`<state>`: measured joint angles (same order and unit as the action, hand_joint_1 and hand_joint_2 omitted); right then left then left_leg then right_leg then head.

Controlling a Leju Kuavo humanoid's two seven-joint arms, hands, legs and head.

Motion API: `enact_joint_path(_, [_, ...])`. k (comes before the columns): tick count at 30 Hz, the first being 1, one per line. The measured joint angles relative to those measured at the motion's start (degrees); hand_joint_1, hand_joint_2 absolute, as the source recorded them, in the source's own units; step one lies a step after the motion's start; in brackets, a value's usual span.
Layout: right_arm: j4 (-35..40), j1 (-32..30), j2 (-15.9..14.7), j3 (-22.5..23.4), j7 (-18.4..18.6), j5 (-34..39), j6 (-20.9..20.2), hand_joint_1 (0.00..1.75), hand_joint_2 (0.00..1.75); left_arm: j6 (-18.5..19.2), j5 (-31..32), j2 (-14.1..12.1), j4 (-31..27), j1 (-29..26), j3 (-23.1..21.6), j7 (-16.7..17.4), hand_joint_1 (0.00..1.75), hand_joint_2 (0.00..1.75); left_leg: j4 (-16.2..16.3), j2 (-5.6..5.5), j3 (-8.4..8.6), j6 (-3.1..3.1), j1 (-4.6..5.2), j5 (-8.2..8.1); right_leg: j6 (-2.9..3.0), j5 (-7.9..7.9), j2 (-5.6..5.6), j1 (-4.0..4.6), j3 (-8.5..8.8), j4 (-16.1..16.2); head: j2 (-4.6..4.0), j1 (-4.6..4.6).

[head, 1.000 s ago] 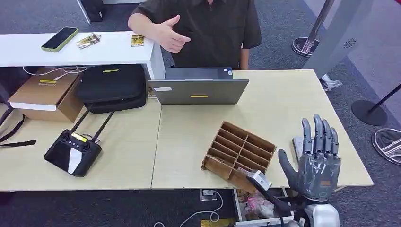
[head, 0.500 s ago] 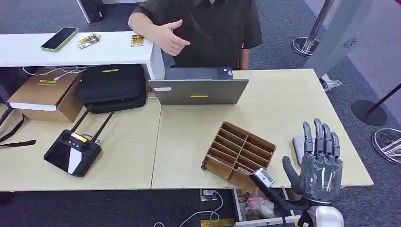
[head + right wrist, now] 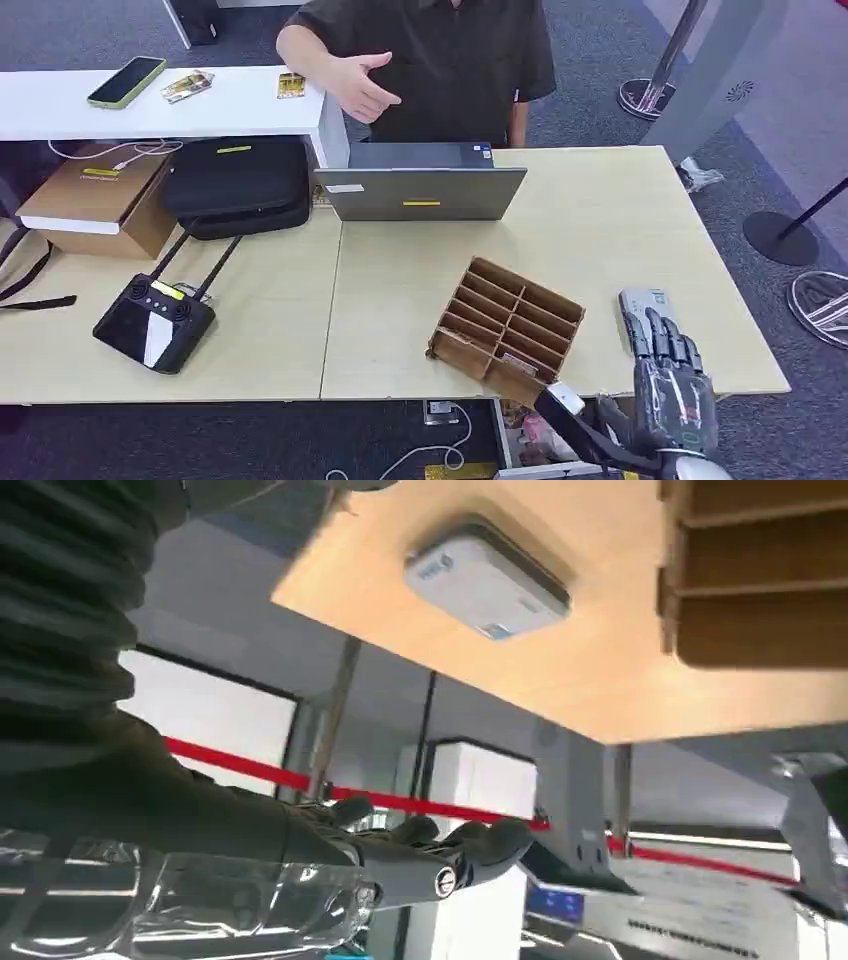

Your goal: Pass the card to the sensor for recognition and then transmit it.

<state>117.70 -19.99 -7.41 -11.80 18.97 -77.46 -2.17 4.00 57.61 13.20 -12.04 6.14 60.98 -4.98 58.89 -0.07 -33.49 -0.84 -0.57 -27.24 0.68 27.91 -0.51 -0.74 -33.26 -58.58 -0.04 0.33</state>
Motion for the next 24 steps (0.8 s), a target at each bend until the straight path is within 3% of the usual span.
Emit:
enact_joint_path(4, [1.0,-1.2,-2.6,-1.7,2.1,2.6,-2.6,0.0,1.75,0.1,0.0,-0.2,0.0,0.0,0.0,0.0,0.0,0.0,0.0,0.0,0.01,0.0,-0.01,0.0,0.0,0.0,0.0,0.0,0.0,0.0,0.0,0.0])
enact_joint_path(14, [-0.6,2.4,-3.1,-7.6,4.1,3.0,-4.0,0.0,1.75,0.2,-0.2,0.0,0.0,0.3,0.0,0.2,0.0,0.0,0.0,0.05,0.03,-0.04,-0.05,0.03,0.01,0.0,0.03,0.04,0.0,0.0,0.0,0.0])
enact_joint_path(19, [-5.3,7.1,-2.3,-12.0,2.4,2.3,-1.6,0.0,1.75,0.3,-0.7,0.3,0.0,0.7,0.0,0.2,0.0,0.0,0.0,0.05,0.03,-0.04,-0.04,0.05,0.01,-0.01,0.03,0.04,0.01,0.0,0.0,0.0])
enact_joint_path(24, [-10.1,11.5,0.6,-14.8,2.7,-0.4,-2.1,0.0,1.75,0.2,-0.6,0.6,0.0,1.5,0.0,0.2,0.0,0.0,0.0,0.05,0.04,-0.04,-0.04,0.07,0.02,-0.02,0.02,0.03,0.01,0.0,0.0,0.0])
